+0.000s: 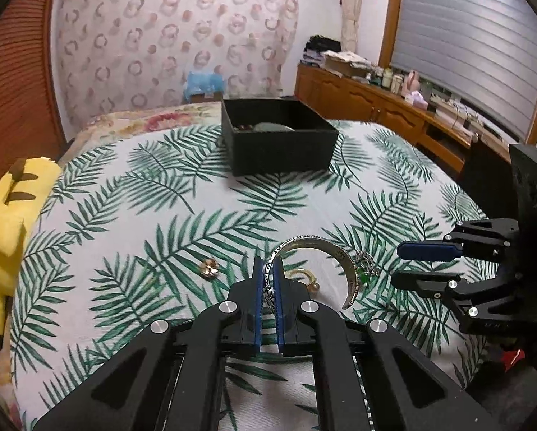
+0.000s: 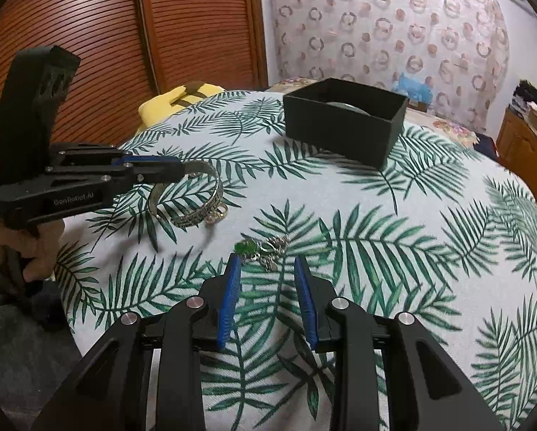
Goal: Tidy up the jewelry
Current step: 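Carry the silver cuff with the left gripper while the right gripper grasps and carries the green pendant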
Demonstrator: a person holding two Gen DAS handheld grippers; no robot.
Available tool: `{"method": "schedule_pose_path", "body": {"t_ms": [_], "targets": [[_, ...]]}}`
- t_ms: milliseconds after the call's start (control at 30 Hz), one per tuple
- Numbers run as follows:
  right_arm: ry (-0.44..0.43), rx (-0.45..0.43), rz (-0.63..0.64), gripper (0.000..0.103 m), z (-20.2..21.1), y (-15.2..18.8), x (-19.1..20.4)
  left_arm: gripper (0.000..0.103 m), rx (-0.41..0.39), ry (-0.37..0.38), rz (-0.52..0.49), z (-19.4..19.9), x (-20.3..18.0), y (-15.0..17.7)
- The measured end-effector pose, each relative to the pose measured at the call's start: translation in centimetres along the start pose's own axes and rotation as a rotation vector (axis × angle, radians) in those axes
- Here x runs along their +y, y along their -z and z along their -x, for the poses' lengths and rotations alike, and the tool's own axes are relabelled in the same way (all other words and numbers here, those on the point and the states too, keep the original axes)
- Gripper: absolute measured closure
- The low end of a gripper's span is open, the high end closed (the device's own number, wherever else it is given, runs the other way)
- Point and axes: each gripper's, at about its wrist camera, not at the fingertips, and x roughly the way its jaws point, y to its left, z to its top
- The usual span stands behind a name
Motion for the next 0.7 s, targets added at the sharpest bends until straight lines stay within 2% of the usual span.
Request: {"method": "schedule_pose_path", "body": {"t_ms": [300,667,700], "targets": [[-0.020,0.045,0.074,0.070,-1.5,-1.2,1.7,0.099,-0.028,-0.002,0.024,0.6,0.7,0.0],[0.070,0.103,0.203,0.070,-2.7,-1.4,3.3,0.099,-0.029,-0.001,0.031,0.6,1.0,0.1],[0.076,0.101,0.203,0.077,-2.7,-1.4,3.4,0.099,-0.030,-0.002,0.031,0.6,1.0,0.1]]}}
